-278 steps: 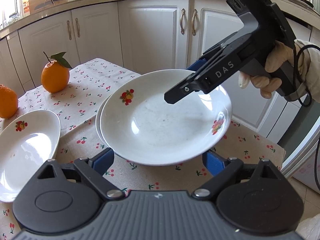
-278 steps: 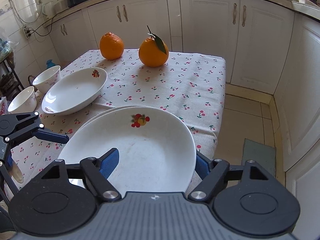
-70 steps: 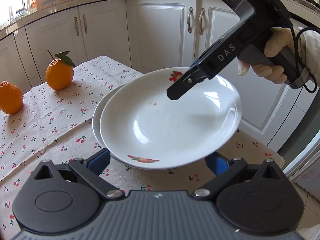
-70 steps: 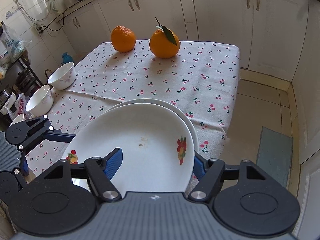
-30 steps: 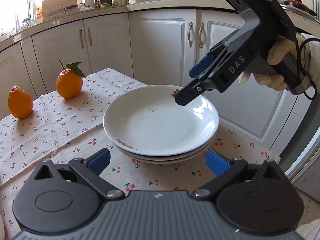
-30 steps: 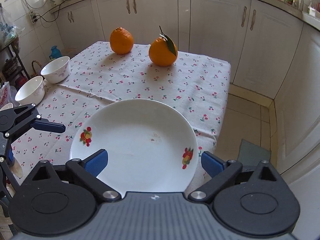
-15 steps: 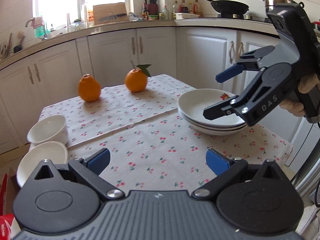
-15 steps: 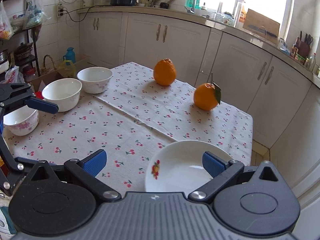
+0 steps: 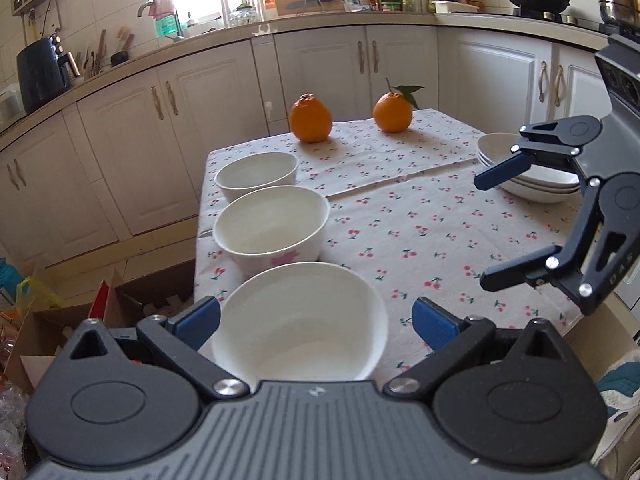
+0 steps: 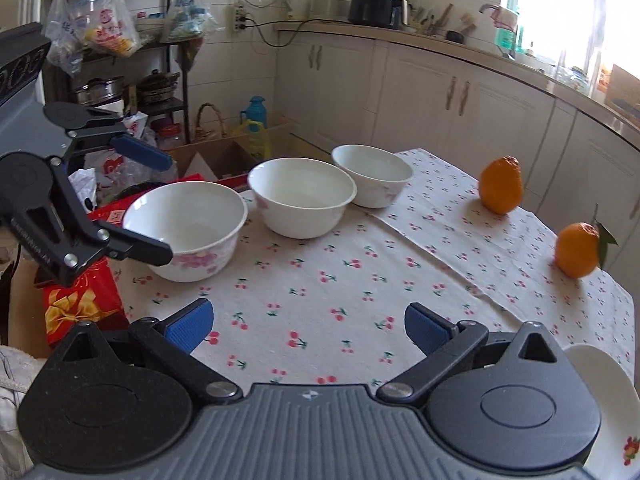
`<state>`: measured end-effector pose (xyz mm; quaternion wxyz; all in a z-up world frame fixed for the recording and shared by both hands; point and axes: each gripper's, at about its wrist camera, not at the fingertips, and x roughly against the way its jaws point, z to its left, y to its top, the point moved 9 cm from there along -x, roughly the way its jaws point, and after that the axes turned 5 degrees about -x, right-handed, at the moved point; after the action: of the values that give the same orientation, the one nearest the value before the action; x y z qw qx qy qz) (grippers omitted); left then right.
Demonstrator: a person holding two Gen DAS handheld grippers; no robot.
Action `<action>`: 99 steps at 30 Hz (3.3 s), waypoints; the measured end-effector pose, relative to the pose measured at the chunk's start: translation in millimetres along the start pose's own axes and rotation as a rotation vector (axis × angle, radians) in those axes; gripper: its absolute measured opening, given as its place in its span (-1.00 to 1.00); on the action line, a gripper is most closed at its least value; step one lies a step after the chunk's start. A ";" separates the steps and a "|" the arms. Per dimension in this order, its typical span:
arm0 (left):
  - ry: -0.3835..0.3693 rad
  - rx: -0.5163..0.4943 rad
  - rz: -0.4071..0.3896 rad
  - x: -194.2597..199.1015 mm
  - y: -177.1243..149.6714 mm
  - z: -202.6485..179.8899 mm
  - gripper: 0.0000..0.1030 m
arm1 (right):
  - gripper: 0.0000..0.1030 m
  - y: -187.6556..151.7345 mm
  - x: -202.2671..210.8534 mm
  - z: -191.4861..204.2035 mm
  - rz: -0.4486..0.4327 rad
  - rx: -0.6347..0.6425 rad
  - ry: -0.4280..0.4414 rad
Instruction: Organize plates and bowls
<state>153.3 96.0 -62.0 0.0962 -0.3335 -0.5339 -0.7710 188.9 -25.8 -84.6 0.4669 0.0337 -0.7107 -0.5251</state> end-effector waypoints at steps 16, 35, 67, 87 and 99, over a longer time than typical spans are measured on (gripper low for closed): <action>-0.111 0.159 0.103 -28.5 -25.4 51.7 0.56 | 0.99 14.9 -56.1 62.0 0.044 0.138 0.129; -0.195 0.185 0.130 -38.2 -26.8 46.0 0.08 | 0.52 20.3 -68.9 72.9 0.070 0.158 0.236; -0.362 0.001 0.057 -70.1 49.3 -42.9 0.07 | 0.52 -10.6 0.8 -8.7 0.045 0.003 0.032; -0.475 -0.047 0.050 -114.3 69.5 -93.1 0.07 | 0.52 -44.1 14.7 -55.7 0.089 -0.091 -0.083; -0.458 -0.038 0.039 -111.9 65.5 -91.0 0.49 | 0.78 -42.8 14.2 -53.0 0.082 -0.073 -0.072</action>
<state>233.9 -34.9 -100.2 -0.0191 -0.5116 -0.5206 -0.6833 199.0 -90.4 -108.4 0.4629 -0.0314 -0.7082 -0.5321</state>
